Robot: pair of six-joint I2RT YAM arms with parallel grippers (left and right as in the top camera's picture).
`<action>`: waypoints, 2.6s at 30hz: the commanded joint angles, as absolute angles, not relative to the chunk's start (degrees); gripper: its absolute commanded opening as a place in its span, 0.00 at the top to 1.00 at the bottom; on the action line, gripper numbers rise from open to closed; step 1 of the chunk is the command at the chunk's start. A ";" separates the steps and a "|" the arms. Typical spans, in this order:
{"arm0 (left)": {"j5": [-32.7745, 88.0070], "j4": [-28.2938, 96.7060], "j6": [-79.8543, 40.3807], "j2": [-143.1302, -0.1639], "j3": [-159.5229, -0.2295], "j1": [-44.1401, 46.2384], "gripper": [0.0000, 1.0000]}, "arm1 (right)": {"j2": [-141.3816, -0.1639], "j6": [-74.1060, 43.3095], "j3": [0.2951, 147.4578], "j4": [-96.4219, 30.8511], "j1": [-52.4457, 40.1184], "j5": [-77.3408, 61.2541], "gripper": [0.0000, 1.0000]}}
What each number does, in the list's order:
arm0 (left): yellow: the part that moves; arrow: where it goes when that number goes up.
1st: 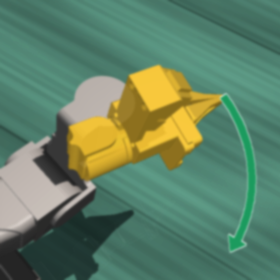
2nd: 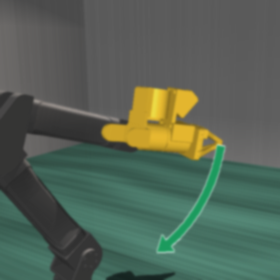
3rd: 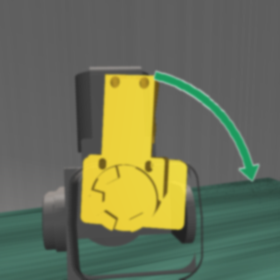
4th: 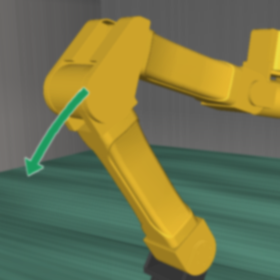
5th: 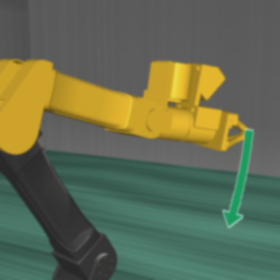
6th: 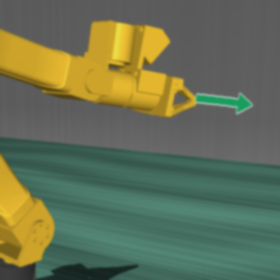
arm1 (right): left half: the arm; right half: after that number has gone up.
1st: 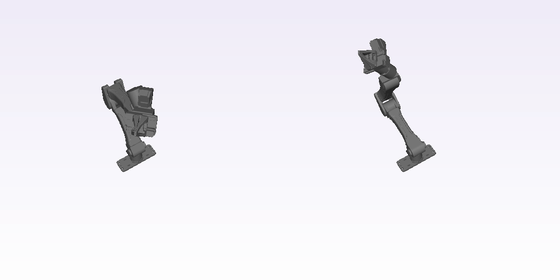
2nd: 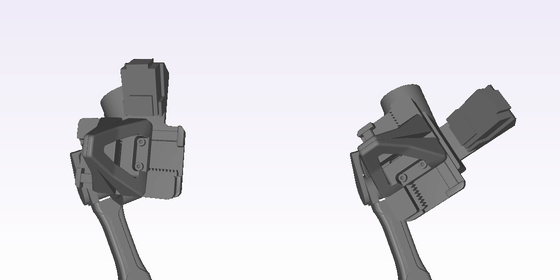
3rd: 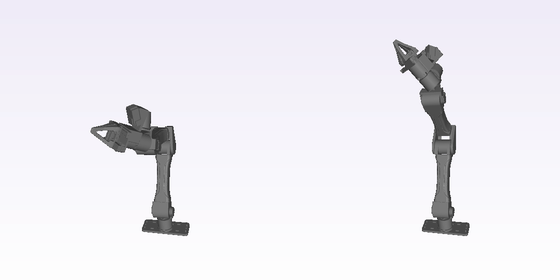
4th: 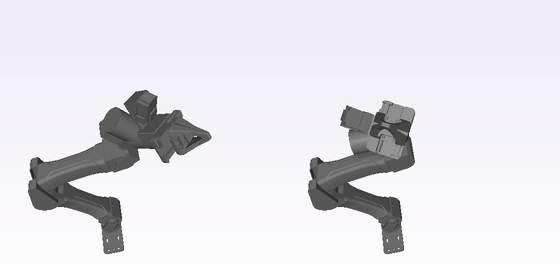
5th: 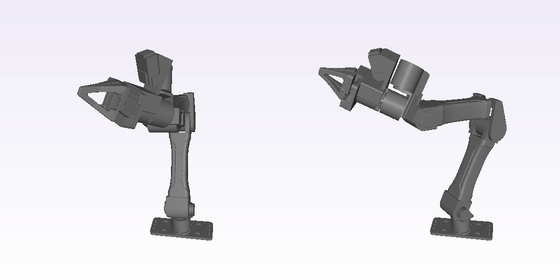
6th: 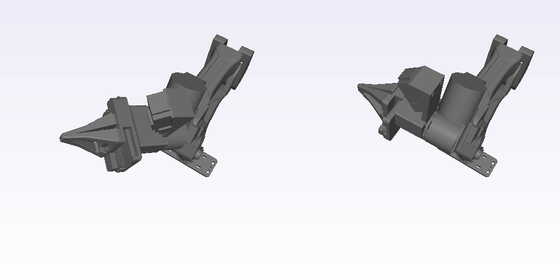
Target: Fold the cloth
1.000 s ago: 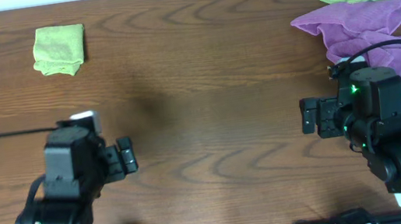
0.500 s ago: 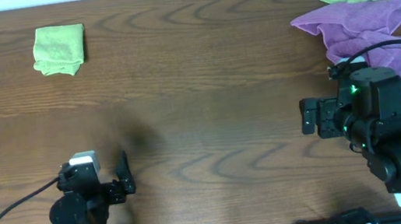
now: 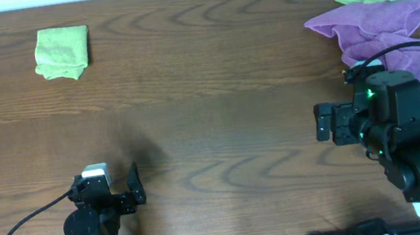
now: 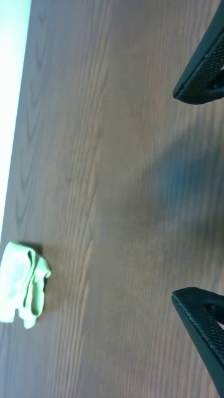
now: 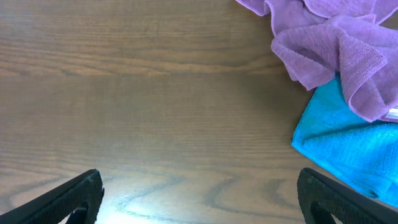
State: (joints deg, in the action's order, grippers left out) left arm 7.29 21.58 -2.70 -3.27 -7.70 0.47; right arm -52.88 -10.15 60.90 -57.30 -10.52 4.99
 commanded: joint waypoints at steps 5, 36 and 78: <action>4.64 21.56 -1.72 -0.19 -6.37 0.30 0.05 | -52.86 -9.78 60.93 -57.28 -11.18 5.58 0.01; 4.51 21.52 -1.67 -0.25 -6.37 0.40 0.05 | -45.25 -5.45 55.61 -50.61 -8.78 9.82 0.01; 4.51 21.54 -1.67 -0.25 -6.37 0.40 0.05 | -0.32 -5.06 8.03 -29.10 -5.98 8.97 0.01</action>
State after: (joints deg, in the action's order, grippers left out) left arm 5.54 21.17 -2.70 -0.62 -7.60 0.49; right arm -0.73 -5.80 8.21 -29.12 -6.31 8.99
